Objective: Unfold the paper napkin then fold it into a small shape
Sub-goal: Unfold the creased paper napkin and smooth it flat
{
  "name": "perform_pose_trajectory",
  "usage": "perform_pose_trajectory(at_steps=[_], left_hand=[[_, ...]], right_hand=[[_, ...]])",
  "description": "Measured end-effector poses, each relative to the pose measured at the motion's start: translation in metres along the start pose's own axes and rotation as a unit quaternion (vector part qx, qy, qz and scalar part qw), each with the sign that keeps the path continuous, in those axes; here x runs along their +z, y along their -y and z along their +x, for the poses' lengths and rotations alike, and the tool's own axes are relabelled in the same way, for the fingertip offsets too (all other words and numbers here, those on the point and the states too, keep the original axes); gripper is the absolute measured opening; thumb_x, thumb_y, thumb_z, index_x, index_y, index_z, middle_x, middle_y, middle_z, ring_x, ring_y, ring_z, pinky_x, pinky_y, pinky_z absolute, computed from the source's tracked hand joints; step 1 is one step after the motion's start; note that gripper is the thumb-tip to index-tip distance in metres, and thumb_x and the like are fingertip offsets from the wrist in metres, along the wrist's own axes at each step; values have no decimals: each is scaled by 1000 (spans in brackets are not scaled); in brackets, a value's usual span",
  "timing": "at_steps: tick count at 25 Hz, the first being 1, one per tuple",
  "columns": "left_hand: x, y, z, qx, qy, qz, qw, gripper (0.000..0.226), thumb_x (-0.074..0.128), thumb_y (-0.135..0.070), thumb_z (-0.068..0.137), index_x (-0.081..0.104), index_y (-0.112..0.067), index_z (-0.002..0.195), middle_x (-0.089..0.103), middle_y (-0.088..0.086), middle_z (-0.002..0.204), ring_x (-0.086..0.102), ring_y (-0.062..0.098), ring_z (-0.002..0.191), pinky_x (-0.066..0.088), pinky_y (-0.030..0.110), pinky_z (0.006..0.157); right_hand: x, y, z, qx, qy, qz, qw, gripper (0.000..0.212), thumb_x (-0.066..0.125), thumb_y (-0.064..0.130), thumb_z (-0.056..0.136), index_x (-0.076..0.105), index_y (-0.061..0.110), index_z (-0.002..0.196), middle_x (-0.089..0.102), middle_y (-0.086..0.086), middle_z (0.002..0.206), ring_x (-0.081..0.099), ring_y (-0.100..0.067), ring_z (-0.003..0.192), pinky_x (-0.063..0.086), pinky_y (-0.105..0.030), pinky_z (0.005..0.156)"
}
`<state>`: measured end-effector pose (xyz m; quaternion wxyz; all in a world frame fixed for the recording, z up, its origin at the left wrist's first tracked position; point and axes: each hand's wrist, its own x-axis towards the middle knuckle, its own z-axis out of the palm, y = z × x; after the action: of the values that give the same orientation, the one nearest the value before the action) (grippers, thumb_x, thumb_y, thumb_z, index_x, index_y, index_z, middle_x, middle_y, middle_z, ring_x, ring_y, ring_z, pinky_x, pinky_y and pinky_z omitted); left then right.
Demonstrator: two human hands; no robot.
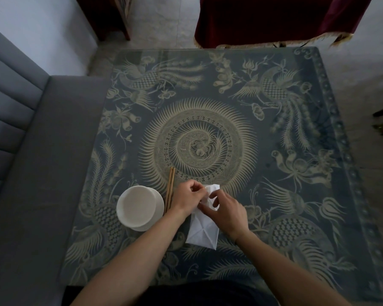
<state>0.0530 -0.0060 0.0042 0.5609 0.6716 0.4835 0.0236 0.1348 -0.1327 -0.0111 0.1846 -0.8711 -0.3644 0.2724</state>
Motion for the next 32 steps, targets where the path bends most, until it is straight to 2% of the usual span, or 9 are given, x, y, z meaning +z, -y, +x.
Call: perform_pose_trajectory(at_steps=[6, 11, 13, 15, 19, 22, 25, 29, 32], left_hand=[[6, -16, -9, -55, 56, -119, 990, 16, 67, -26, 90, 70, -11, 96, 75, 8, 90, 72, 22, 84, 58, 36, 78], [14, -16, -15, -67, 124, -167, 976, 22, 51, -29, 100, 64, -13, 108, 77, 6, 98, 73, 21, 88, 53, 31, 74], [16, -9, -14, -15, 83, -89, 993, 14, 54, -22, 98, 66, -15, 103, 76, 3, 96, 71, 20, 85, 53, 30, 72], [12, 6, -12, 92, 48, 128, 986, 13, 60, -22, 95, 67, -18, 105, 72, -2, 102, 67, 14, 91, 52, 28, 78], [5, 36, -12, 257, 101, 409, 870, 47, 65, -42, 89, 56, -22, 130, 54, -3, 135, 45, 18, 127, 35, 32, 103], [4, 49, -15, 274, 125, 487, 819, 75, 63, -58, 83, 36, -26, 146, 32, -4, 155, 24, 20, 143, 18, 40, 116], [8, 51, -15, 282, 117, 530, 791, 86, 61, -64, 81, 28, -27, 151, 22, -4, 159, 15, 18, 145, 11, 42, 118], [17, 47, -19, 273, 105, 548, 784, 87, 58, -67, 82, 25, -26, 151, 20, 0, 158, 12, 21, 146, 8, 48, 119], [18, 48, -21, 272, 100, 552, 782, 88, 56, -67, 83, 23, -24, 152, 19, 0, 159, 12, 22, 146, 9, 49, 119]], right_hand=[[-5, 7, -5, 83, -25, 71, 994, 49, 55, 79, 73, 56, 35, 95, 63, 18, 83, 60, -4, 75, 46, -27, 56], [-12, -8, -5, 158, -37, 152, 975, 16, 61, 30, 87, 58, 23, 73, 63, 5, 68, 60, -20, 69, 50, -37, 61], [-16, -17, -4, 176, -44, 159, 971, 18, 59, 22, 87, 60, 17, 71, 64, -2, 68, 60, -24, 69, 49, -38, 63], [-22, -26, -3, 185, -50, 154, 969, 15, 60, 22, 87, 64, 14, 75, 65, -4, 72, 60, -24, 71, 48, -37, 64], [-33, -46, -3, 191, -62, 141, 970, 14, 61, 24, 88, 64, 17, 76, 63, 1, 72, 58, -20, 70, 40, -31, 59], [-39, -61, -7, 195, -63, 136, 969, 18, 62, 23, 88, 60, 19, 71, 62, 1, 68, 57, -21, 69, 39, -32, 57], [-43, -77, -11, 202, -60, 127, 969, 11, 61, 25, 89, 65, 23, 80, 64, 4, 72, 61, -21, 74, 46, -33, 62], [-45, -90, -11, 186, -52, 102, 976, 10, 59, 27, 90, 65, 23, 97, 66, 4, 81, 62, -23, 82, 52, -39, 69], [-48, -94, -6, 169, -53, 77, 981, 26, 59, 28, 91, 59, 29, 117, 70, 1, 97, 63, -24, 90, 50, -37, 69]])
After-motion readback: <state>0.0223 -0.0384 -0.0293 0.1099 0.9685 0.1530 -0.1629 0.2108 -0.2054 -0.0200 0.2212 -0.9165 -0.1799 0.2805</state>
